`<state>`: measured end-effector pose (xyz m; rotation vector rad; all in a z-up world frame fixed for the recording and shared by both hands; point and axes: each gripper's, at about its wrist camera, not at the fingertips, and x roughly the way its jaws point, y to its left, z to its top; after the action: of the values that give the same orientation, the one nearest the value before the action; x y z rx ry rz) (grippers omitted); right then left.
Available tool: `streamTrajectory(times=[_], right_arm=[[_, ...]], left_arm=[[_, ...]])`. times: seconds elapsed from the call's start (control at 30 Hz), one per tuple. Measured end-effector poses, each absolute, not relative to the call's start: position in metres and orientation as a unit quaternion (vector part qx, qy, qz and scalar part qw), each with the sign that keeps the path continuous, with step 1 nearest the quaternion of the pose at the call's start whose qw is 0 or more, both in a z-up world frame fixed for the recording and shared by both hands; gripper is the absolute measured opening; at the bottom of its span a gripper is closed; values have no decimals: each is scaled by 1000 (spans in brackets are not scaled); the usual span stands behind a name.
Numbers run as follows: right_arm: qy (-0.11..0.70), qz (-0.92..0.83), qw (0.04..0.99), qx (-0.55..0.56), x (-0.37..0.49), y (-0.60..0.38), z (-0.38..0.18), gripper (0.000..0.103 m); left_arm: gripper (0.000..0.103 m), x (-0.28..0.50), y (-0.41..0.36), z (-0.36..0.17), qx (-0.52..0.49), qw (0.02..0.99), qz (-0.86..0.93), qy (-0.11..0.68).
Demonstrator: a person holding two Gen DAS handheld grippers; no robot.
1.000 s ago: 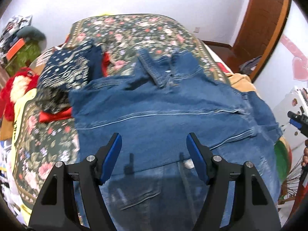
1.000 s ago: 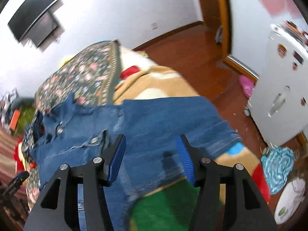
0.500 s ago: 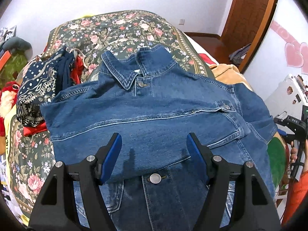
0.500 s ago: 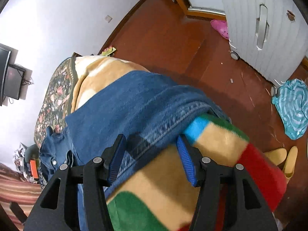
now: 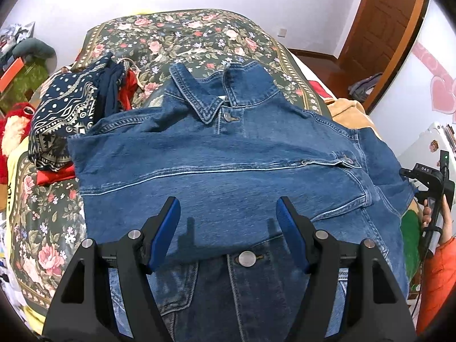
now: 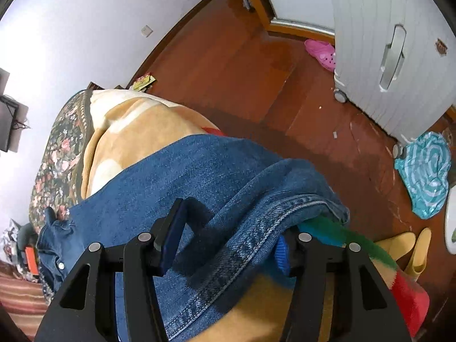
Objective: Fold large clothes
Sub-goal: 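Lift the held sleeve and fold it across the jacket with the right gripper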
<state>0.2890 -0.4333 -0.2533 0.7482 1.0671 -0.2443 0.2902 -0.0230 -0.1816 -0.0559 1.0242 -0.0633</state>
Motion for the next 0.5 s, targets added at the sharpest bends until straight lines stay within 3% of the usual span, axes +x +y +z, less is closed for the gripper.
streamTrajectory(times=[0.07,0.13,0.5], right_arm=[[488,-118,797,335,287,-431,-244,27],[478,-115,804,335,284,-430,-235,21],[378,-18,887,265,288,-360,-113,9]], left_arm=[[69,287,-20,-180,-27,872,-30,487],[69,285,-16,-178,-28,874,-30,484],[69,266,12,-163,-60,884,-30,463]])
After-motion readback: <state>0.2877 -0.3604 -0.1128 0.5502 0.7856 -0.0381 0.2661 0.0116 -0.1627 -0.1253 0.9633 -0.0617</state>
